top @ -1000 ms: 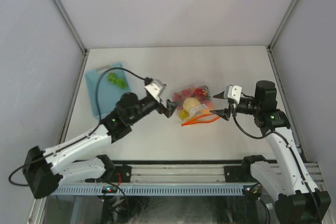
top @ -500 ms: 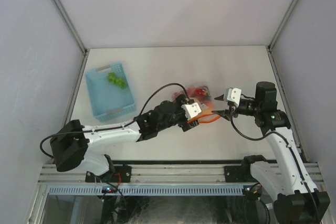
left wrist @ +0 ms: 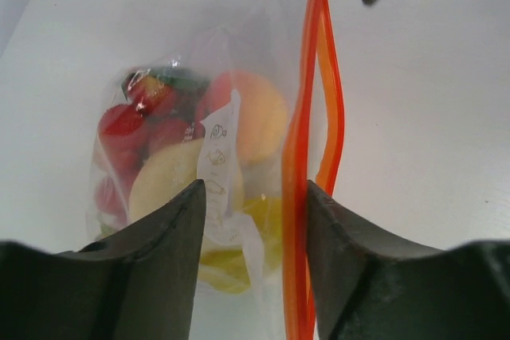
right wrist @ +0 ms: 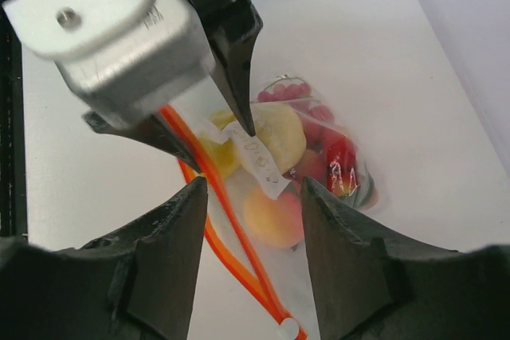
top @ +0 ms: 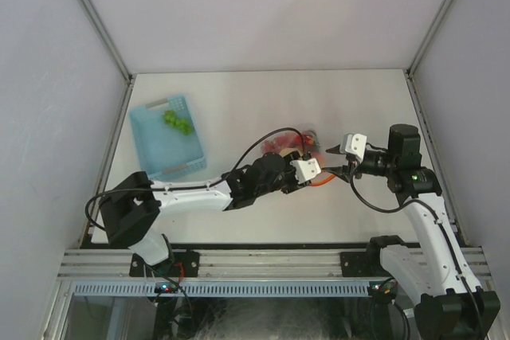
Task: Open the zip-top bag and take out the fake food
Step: Pick up the fake fruit from the zipper food storage bag.
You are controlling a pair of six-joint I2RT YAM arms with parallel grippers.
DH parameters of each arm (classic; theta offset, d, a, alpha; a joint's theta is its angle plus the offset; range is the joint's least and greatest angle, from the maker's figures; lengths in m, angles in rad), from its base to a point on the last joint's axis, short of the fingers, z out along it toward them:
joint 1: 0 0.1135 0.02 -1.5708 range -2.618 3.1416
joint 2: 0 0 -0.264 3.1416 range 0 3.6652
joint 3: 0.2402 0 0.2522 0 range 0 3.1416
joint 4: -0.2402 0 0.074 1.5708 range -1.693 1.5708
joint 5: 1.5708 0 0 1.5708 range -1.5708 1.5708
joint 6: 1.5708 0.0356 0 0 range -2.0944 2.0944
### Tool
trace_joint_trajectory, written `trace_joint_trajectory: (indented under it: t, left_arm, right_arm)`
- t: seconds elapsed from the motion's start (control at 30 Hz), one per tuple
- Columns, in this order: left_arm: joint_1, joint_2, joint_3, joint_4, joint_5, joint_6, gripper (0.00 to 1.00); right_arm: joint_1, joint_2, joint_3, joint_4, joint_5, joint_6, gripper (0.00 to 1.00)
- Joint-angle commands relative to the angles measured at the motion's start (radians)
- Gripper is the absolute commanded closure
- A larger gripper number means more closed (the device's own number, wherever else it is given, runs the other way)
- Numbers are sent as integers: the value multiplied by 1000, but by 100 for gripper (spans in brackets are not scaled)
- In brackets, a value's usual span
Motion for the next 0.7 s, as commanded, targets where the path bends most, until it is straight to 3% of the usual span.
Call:
trace_joint_trajectory:
  t: [0.0,0.1,0.23,0.37,0.5,0.67]
  left_arm:
    - [-4,37,107,-38,-7,6,51]
    - [-2,41,111,-38,-15,-6,66]
    - [22,24,111,-30,-10,-57,99]
    - [65,-15,118,-3,68,-156,100]
    - [100,-34,139,3,126,-238,100]
    - [113,-37,161,5,165,-275,100]
  right_arm:
    - [-5,-12,15,-17,-17,-24,52]
    - [-7,-17,16,-26,-20,-30,54]
    - [-7,-25,14,-60,-30,-71,56]
    - [-7,-27,13,-151,-53,-218,61]
    - [6,-34,-30,-244,-58,-471,75]
    - [90,-53,-148,-72,62,-545,83]
